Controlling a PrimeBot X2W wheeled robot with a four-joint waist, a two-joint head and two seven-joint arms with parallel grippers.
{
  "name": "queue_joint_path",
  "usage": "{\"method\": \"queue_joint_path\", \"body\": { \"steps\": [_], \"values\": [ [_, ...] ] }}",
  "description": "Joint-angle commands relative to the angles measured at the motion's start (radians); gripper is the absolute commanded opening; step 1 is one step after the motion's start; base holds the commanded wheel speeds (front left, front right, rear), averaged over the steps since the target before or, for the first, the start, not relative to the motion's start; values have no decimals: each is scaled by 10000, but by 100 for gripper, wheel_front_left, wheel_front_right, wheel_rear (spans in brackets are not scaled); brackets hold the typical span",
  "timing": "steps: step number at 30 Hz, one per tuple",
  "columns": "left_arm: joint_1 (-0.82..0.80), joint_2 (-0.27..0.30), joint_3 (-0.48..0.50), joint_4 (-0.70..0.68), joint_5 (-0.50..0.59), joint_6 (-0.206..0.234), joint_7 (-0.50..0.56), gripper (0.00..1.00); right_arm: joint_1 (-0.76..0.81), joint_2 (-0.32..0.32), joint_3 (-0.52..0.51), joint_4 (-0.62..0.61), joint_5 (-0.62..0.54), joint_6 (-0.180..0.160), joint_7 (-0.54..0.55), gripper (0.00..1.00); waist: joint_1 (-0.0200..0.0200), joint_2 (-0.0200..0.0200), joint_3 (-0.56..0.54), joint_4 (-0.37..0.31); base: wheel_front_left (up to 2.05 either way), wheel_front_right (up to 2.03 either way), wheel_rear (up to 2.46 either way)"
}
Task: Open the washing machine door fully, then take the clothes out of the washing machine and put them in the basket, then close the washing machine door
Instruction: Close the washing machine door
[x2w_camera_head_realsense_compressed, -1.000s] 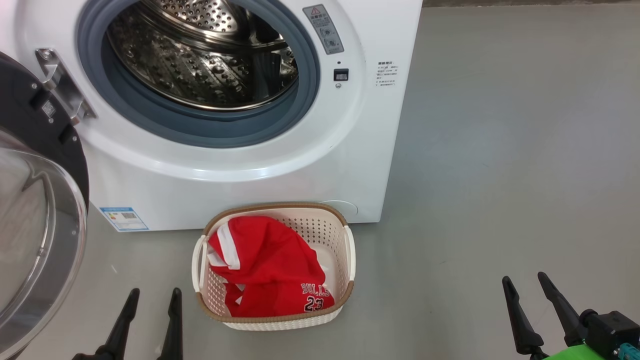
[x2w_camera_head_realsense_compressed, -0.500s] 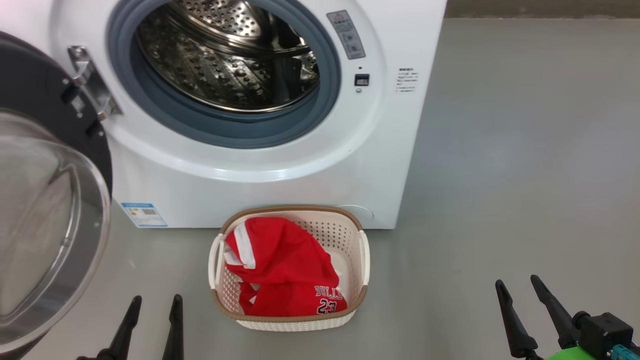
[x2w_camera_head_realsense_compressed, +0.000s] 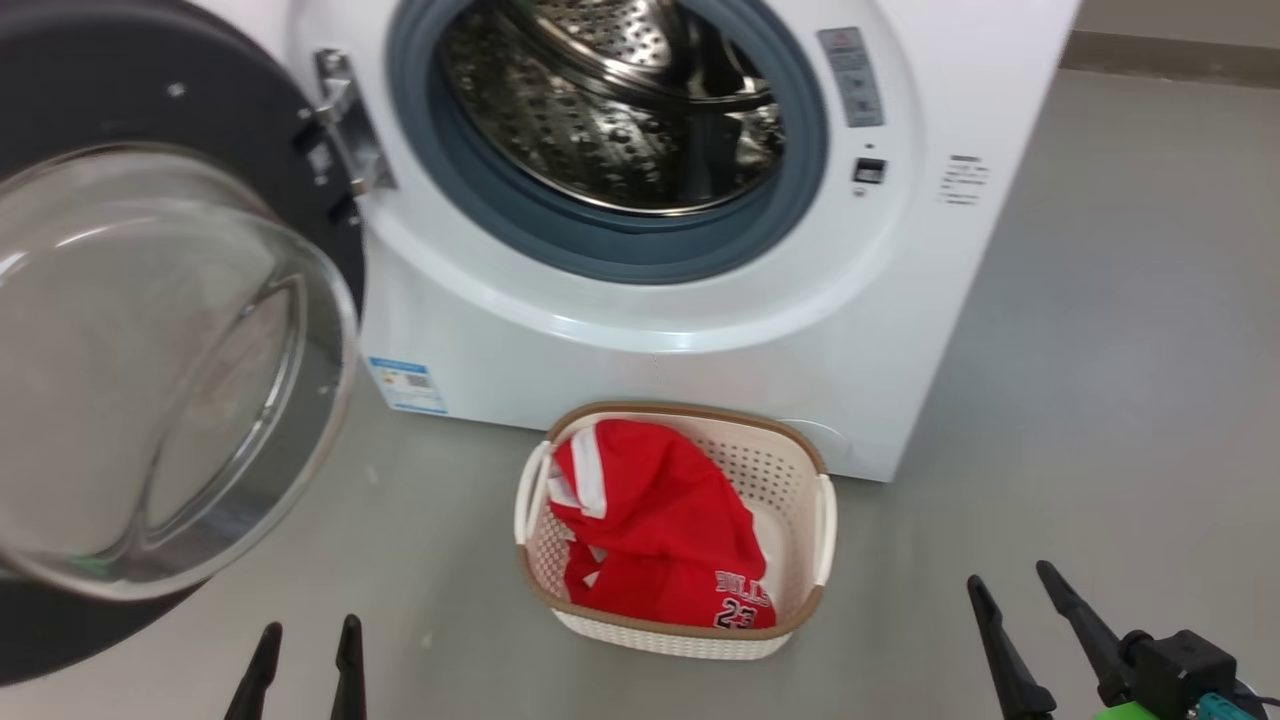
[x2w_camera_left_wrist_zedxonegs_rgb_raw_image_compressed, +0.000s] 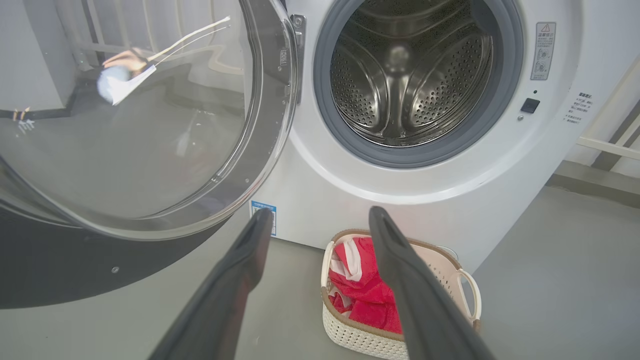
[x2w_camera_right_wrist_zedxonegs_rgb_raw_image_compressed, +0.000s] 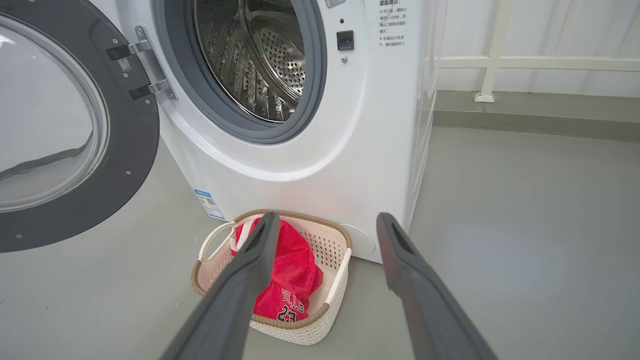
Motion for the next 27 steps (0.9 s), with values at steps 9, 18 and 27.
{"method": "queue_joint_path", "body": {
  "steps": [9, 18, 27],
  "values": [
    [160, 61, 56, -189, -373, 502, -80, 100, -481, -330, 889, -9, 45, 48, -65, 100, 0, -1, -158, 1795, 0, 0, 0],
    [308, 61, -23, -201, -592, 870, -80, 100, -902, -451, 1571, 190, 165, 48, -65, 100, 0, -1, -118, 2676, 0, 0, 0],
    [457, 61, -49, -504, -990, 1212, -80, 100, -1557, -550, 2214, 446, 319, 48, -65, 100, 0, -1, 87, 2815, 0, 0, 0]
  ]
}}
